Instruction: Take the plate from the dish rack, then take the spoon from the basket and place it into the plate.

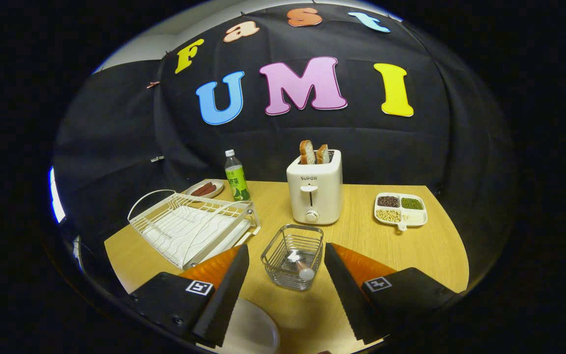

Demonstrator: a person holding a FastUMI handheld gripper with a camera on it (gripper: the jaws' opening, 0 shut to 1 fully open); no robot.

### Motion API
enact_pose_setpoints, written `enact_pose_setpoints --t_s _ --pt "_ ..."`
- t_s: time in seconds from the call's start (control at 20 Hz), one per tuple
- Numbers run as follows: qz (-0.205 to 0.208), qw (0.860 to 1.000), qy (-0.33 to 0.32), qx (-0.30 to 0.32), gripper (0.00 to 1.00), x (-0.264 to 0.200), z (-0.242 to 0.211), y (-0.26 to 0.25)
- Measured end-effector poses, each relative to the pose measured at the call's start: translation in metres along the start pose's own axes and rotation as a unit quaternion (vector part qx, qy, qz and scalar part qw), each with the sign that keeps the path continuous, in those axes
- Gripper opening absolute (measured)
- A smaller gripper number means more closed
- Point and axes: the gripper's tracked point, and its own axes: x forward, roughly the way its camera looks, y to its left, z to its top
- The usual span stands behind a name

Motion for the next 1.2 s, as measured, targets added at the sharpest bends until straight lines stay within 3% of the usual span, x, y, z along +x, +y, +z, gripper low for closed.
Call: enact_pose_setpoints --t_s 0.25,0.5,0.65,0.8,0.9,1.2 --pt "0.000 1.000 -0.004 -0.008 0.70 0.024 -0.003 -0.006" --pt "0.004 1.000 -0.002 -0.020 0.70 0.042 -0.010 -0.008" --pt "0.001 0.999 0.008 -0.037 0.42 0.050 -0.019 -0.012" --pt "-0.002 0.999 0.011 -0.032 0.39 0.055 -0.020 -0.016" --pt "-0.002 1.000 0.014 -0.027 0.24 0.056 -0.019 -0.017" --pt "0.010 0.999 0.021 -0.043 0.22 0.059 -0.014 -0.015"
